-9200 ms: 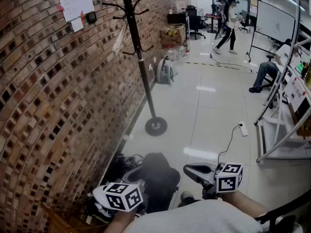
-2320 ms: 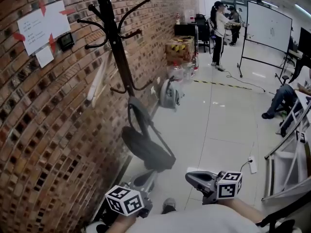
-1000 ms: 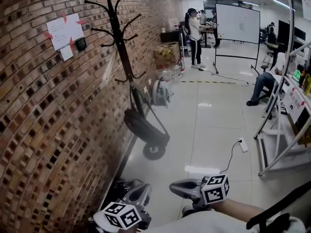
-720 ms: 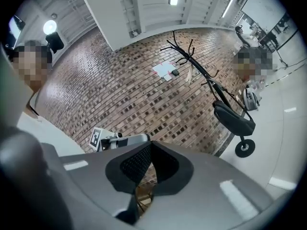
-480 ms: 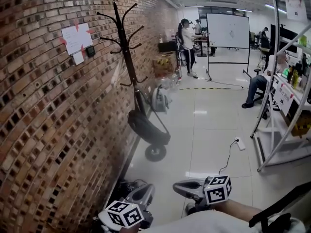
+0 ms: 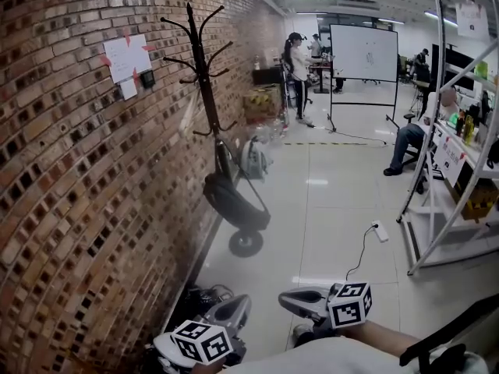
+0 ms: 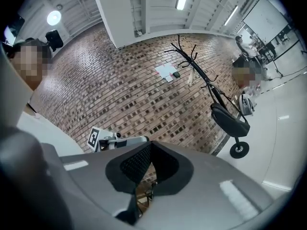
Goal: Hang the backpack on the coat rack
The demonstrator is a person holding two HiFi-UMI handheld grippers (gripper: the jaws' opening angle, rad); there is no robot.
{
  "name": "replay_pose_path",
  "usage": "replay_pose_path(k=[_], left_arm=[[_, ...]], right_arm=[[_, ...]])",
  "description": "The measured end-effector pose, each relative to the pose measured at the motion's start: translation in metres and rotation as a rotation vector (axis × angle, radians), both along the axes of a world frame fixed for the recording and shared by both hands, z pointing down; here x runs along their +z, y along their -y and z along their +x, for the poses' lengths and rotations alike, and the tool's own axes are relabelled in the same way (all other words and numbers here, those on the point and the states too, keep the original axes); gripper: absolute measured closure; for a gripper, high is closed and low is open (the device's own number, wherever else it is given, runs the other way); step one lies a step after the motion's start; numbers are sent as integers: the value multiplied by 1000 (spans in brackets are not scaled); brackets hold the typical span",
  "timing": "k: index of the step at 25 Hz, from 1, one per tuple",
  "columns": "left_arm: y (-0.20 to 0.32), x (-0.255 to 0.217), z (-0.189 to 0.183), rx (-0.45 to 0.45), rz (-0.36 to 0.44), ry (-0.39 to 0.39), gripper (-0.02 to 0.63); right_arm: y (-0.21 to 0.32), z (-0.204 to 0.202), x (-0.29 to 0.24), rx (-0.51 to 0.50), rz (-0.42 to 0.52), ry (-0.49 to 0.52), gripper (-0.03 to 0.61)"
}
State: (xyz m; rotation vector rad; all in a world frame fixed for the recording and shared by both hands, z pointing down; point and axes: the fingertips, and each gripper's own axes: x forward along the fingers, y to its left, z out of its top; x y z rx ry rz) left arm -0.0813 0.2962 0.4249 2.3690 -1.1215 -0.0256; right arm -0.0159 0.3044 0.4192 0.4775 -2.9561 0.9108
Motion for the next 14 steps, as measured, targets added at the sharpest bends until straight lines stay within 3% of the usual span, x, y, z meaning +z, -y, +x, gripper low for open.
replay_pose_path(k=[14], left_arm=[[0, 3, 4, -4, -17, -12, 614]], right_arm=[[-5, 2, 1, -5, -9, -5, 580]])
